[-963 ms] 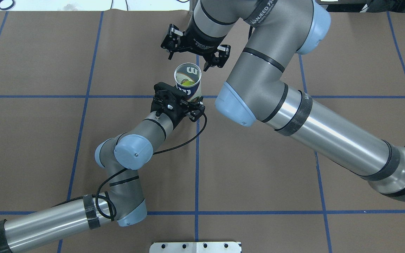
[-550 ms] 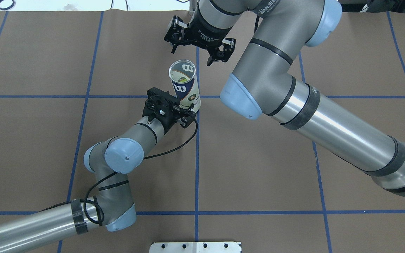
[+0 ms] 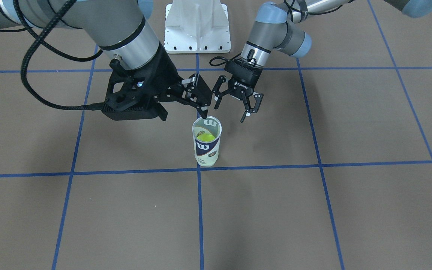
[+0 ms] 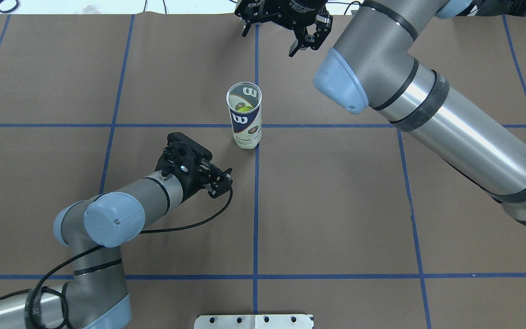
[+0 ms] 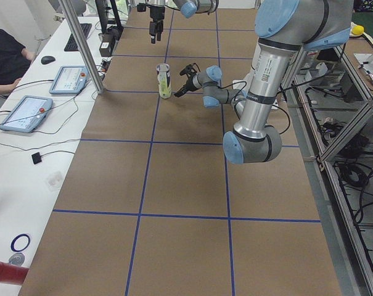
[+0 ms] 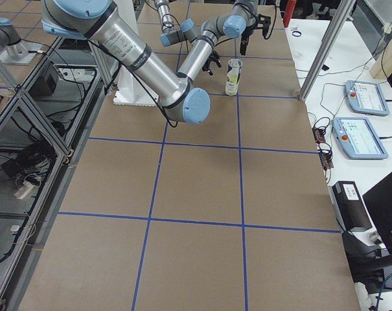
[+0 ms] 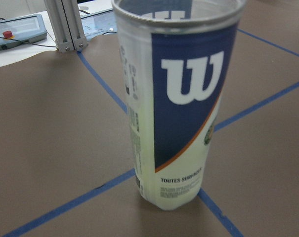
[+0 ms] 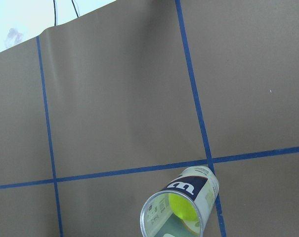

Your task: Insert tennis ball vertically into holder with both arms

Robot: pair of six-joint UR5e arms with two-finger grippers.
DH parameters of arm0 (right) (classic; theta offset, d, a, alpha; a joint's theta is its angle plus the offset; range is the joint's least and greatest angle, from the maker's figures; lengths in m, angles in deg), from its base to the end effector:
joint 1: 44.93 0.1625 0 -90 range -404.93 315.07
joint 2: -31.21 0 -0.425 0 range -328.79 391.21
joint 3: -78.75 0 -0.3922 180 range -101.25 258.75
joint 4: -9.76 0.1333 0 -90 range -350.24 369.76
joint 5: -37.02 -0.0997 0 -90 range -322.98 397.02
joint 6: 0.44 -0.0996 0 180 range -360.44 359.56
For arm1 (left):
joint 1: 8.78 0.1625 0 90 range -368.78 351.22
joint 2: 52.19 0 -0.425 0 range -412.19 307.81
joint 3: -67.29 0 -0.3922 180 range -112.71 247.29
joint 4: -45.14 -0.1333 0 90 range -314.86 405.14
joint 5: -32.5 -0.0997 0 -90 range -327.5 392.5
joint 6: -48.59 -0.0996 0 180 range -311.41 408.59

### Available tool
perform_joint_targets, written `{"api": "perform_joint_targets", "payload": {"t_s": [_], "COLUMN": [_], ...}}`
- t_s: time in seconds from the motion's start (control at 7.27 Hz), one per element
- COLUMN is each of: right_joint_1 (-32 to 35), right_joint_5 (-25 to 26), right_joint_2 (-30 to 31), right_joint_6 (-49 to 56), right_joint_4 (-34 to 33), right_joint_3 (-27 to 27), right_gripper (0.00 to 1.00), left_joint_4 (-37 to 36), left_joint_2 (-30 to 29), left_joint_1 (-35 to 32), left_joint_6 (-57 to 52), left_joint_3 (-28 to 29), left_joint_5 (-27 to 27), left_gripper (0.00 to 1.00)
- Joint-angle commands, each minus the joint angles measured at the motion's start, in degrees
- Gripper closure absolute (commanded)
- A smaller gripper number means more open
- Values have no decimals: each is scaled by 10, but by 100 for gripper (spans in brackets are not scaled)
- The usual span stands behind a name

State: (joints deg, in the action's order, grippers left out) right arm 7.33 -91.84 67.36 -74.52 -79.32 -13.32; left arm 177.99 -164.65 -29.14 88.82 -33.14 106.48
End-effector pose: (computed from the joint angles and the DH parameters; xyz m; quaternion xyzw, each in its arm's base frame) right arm -0.3617 -0.5830 0.0473 0.0093 -0.5357 0.1082 0.8374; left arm 0.5151 -0.3626 0.2692 0.4393 0.4344 0.1157 0.7778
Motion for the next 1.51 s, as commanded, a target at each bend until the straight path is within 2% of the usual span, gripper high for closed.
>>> {"api": "perform_joint_targets", "payload": {"t_s": [0.0, 0.28, 0.41, 0.55, 0.69, 0.83, 0.96, 1.1, 1.24, 1.38], "right_joint_1": [36, 69, 75, 92, 120, 149, 167, 180, 212, 236], "right_joint_5": [-22, -24, -24, -24, -35, -59, -62, -57, -60, -56], "right_joint_2": [49, 132, 166, 192, 222, 255, 287, 316, 341, 356], "right_joint_6": [70, 142, 194, 233, 290, 348, 406, 447, 514, 545], "right_joint_4": [-20, -20, -20, -21, -21, -22, -22, -22, -22, -18], "right_joint_3": [-30, -75, -85, -85, -87, -87, -86, -73, -45, -22], "right_gripper": [1, 1, 1, 1, 1, 1, 1, 1, 0, 0], "left_joint_4": [-93, -178, -204, -282, -341, -349, -368, -365, -363, -369], "left_joint_2": [78, 97, 99, 90, 88, 96, 133, 158, 161, 161], "left_joint_1": [-19, -85, -151, -254, -333, -378, -426, -478, -535, -588], "left_joint_6": [-2, -19, -17, -18, -39, -124, -208, -247, -274, -391], "left_joint_3": [-110, -132, -132, -131, -127, -117, -108, -75, -31, 24], "left_joint_5": [96, 121, 210, 382, 479, 484, 488, 501, 572, 612], "left_gripper": [1, 1, 1, 0, 0, 0, 0, 0, 0, 0]}}
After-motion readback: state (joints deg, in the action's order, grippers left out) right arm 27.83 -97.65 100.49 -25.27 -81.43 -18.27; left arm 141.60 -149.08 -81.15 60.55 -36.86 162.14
